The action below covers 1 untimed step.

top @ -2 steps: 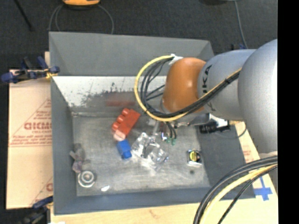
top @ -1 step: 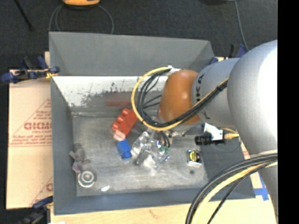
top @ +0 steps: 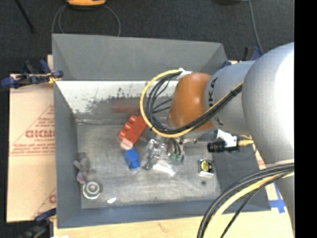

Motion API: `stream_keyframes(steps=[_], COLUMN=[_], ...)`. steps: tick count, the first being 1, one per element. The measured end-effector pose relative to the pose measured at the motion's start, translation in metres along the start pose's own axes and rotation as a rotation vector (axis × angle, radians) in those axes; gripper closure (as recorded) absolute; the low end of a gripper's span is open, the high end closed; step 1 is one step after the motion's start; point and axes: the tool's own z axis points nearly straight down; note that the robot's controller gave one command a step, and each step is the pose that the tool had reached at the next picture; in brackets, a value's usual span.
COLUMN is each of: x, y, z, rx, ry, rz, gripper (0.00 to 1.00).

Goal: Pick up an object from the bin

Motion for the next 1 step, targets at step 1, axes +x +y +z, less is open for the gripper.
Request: stream_keyframes(steps=[1], x=[-0.0320], y=[0.0337], z=[-0.1623], rx=[0.006], ry=[0.015], rz=[-0.443], gripper=[1.00])
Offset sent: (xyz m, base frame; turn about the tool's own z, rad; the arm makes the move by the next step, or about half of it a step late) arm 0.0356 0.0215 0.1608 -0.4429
